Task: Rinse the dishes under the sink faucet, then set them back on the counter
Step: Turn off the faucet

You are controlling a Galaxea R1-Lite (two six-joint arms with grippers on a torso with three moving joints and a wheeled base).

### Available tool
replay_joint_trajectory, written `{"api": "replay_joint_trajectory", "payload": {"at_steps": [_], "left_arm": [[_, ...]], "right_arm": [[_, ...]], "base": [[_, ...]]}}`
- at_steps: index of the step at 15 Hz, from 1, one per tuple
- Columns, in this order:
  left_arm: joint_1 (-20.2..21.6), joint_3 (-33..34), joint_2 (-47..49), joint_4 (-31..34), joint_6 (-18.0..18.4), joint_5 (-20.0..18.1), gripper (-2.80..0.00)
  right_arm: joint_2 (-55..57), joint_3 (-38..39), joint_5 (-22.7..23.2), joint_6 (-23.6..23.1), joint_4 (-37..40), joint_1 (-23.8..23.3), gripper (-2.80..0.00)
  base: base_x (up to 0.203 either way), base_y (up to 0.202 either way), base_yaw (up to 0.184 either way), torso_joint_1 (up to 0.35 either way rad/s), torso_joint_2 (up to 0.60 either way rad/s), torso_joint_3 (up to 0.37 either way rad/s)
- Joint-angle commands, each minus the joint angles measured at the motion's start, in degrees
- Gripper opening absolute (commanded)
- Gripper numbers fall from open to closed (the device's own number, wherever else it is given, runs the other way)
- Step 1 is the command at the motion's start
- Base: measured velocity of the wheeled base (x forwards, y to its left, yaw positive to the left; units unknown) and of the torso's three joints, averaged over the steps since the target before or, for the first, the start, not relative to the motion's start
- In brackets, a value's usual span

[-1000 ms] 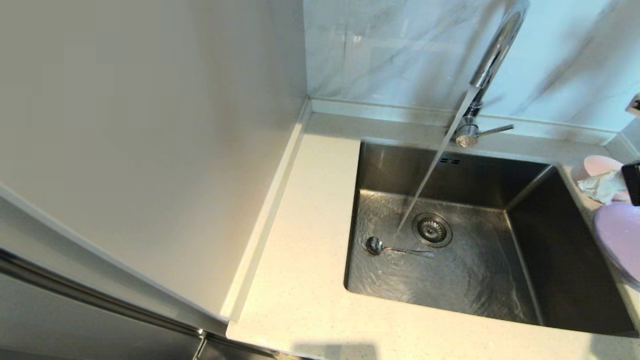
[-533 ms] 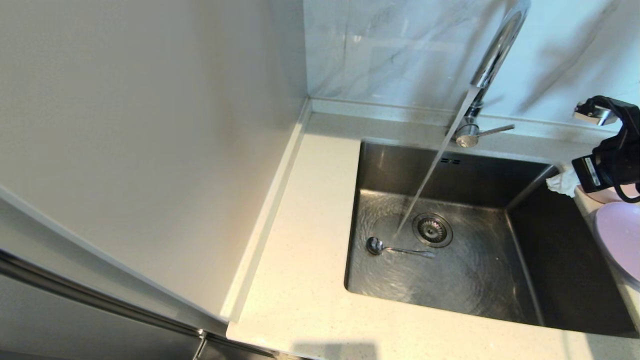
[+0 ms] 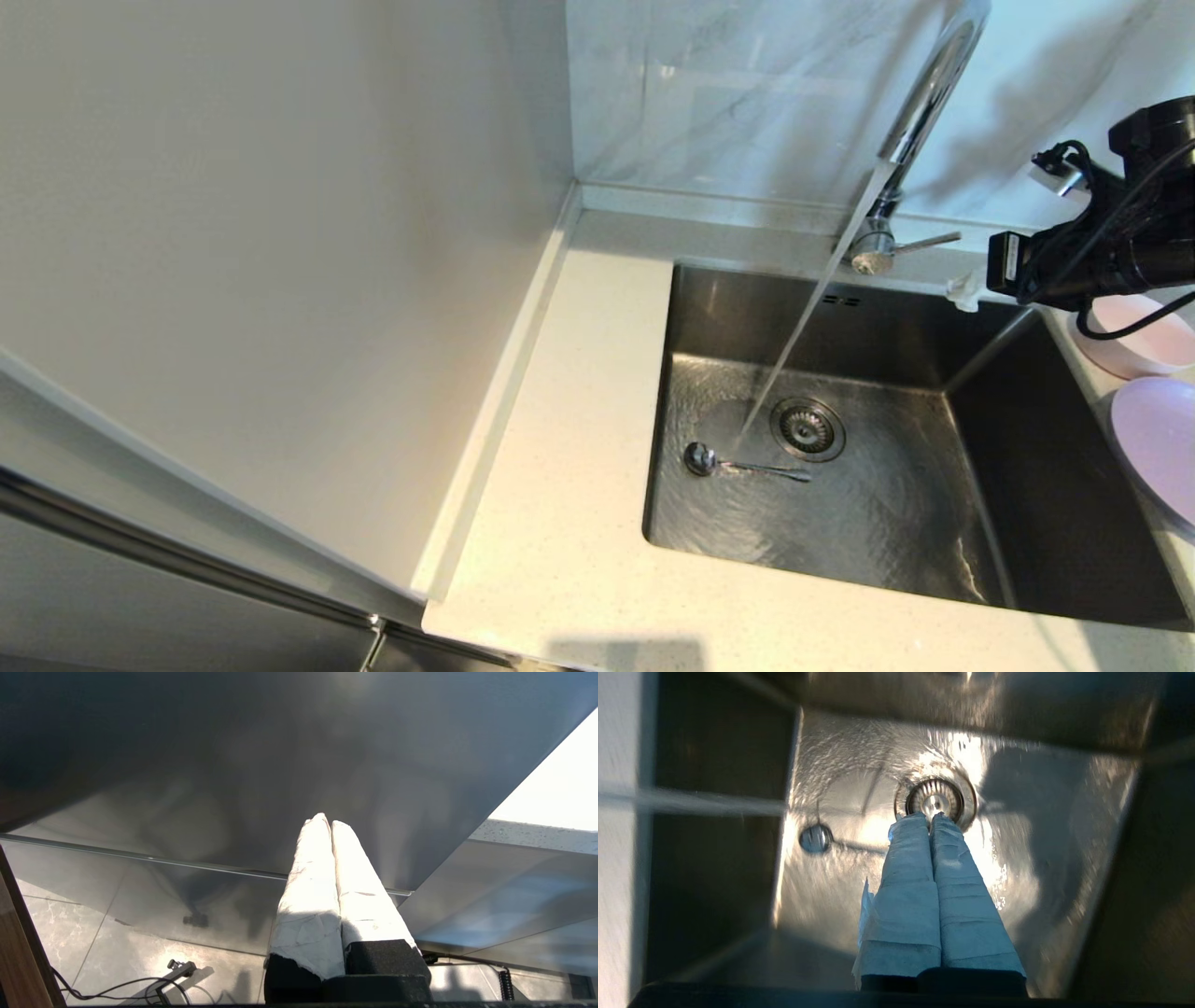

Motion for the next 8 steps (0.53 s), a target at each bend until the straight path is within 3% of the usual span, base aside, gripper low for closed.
{"api": "replay_joint_trajectory", "payload": {"at_steps": [1, 5, 8], "left_arm": [[0.0, 0.0, 0.0, 0.0, 0.0, 0.0, -2.8], [0.0, 0.0, 0.0, 0.0, 0.0, 0.0, -2.8], [0.0, 0.0, 0.0, 0.0, 0.0, 0.0, -2.8]], "right_arm": [[4.0, -1.8, 0.2, 2.5, -4.4, 0.7, -2.8], [7.9, -4.2, -1.6, 2.3, -12.3, 0.8, -2.8], [10.6, -8.4, -2.1, 2.3, -13.2, 0.7, -2.8]], "base": [[0.0, 0.0, 0.0, 0.0, 0.0, 0.0], [0.0, 0.0, 0.0, 0.0, 0.0, 0.0], [0.0, 0.0, 0.0, 0.0, 0.0, 0.0]]}}
